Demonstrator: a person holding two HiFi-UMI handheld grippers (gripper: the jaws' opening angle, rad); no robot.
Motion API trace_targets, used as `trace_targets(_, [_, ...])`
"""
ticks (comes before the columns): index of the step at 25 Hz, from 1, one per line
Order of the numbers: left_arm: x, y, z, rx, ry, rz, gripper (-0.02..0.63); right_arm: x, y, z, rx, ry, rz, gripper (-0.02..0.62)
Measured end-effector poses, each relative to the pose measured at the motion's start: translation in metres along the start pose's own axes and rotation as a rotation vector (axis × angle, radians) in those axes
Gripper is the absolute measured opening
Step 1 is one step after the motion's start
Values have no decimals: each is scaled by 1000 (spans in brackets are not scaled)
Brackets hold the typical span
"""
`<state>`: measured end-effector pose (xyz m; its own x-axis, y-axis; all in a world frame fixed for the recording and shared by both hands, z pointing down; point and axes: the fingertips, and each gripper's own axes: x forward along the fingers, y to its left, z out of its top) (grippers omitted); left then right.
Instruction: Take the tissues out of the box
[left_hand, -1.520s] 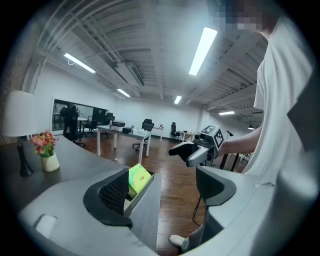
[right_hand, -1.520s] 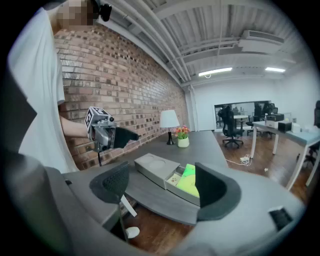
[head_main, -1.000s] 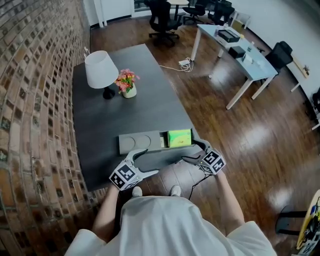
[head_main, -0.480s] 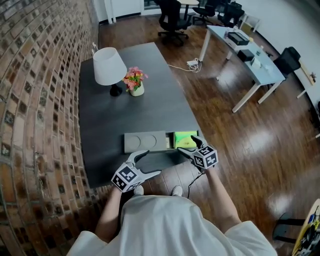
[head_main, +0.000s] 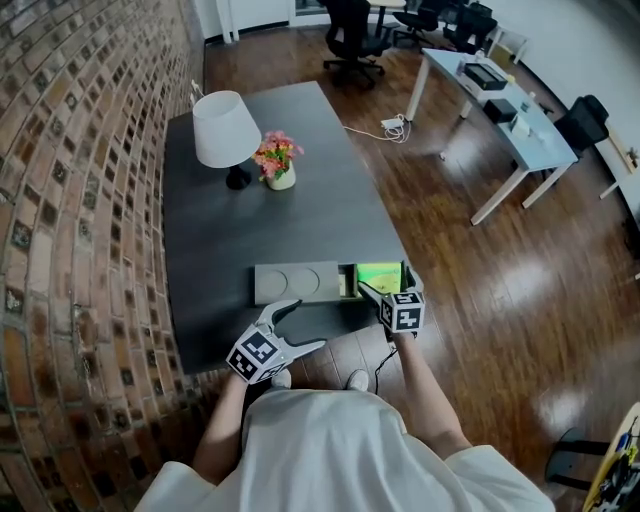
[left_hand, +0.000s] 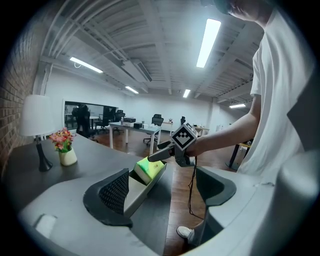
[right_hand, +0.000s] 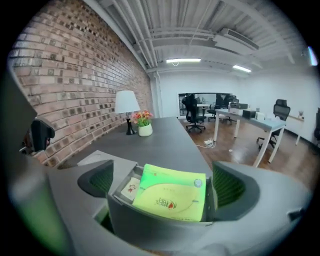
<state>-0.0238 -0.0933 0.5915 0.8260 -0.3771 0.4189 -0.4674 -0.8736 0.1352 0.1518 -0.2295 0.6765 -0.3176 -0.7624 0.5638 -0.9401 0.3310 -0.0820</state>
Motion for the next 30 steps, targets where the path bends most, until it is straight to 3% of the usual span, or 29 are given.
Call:
trace_targets(5, [3,-5,-1,4,16,-12,408,13,-11,-4,106,25,-86,617])
trace_targets(10, [4,-10,-4,4,20,-24,408,26,-17,0,99,18,-167,617])
trace_targets(12, [4,-11,-5,0,22,-23,408,33,-22,-8,152,44,-185,617])
trace_targets(21, [-2,-14,-12,-20,30,-13,408,57,-34,-44,254,168,-244,617])
trace_targets(30, [-2,-12,-16,-29,35,0,408,75,-40,-41,248,202,-233,617])
